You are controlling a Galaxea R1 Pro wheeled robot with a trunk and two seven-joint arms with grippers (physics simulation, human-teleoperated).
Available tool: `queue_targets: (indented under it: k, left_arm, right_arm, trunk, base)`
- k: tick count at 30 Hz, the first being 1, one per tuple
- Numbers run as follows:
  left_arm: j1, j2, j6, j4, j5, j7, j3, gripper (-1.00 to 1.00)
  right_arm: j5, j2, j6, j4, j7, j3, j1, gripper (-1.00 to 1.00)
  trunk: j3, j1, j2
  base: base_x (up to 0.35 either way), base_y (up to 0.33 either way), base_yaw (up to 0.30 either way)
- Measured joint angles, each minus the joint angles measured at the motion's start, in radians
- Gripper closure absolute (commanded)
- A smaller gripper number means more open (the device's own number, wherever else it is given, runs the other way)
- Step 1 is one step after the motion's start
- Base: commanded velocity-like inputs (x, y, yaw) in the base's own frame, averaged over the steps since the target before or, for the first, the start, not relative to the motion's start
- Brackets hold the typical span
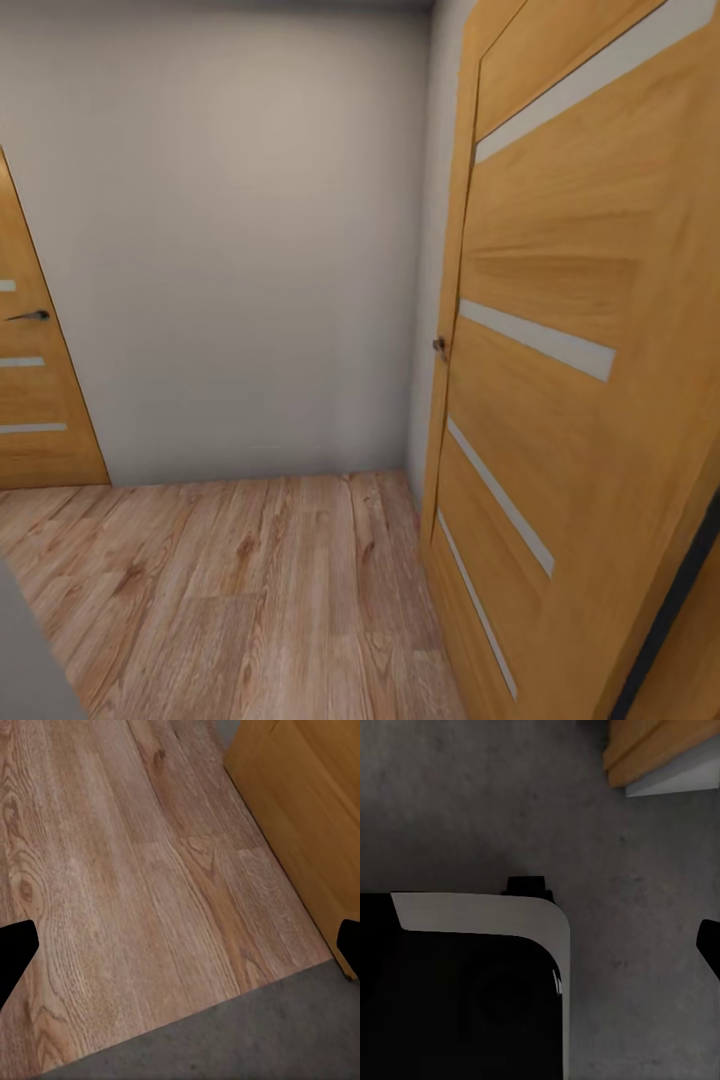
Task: Move the two storage containers from the living room to the garage. In the garage, place one container on the floor and stack the other container on top of it (either order is fine).
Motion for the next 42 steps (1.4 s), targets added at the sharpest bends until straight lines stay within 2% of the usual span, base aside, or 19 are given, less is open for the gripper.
queue_targets:
  k: [14, 27, 42]
  left_arm:
    - [0.0, 0.0, 0.0, 0.0, 0.0, 0.0, 0.0, -1.0]
    - [0.0, 0.0, 0.0, 0.0, 0.0, 0.0, 0.0, -1.0]
    - [0.0, 0.0, 0.0, 0.0, 0.0, 0.0, 0.0, -1.0]
  right_arm:
    - [0.0, 0.0, 0.0, 0.0, 0.0, 0.0, 0.0, -1.0]
    - [0.0, 0.0, 0.0, 0.0, 0.0, 0.0, 0.0, -1.0]
    - [0.0, 0.0, 0.0, 0.0, 0.0, 0.0, 0.0, -1.0]
  trunk:
    - [0.0, 0.0, 0.0]
    - [0.0, 0.0, 0.0]
    - [0.0, 0.0, 0.0]
  base:
    - [0.179, 0.025, 0.0]
    - [0.035, 0.003, 0.0]
    - [0.119, 0.0, 0.003]
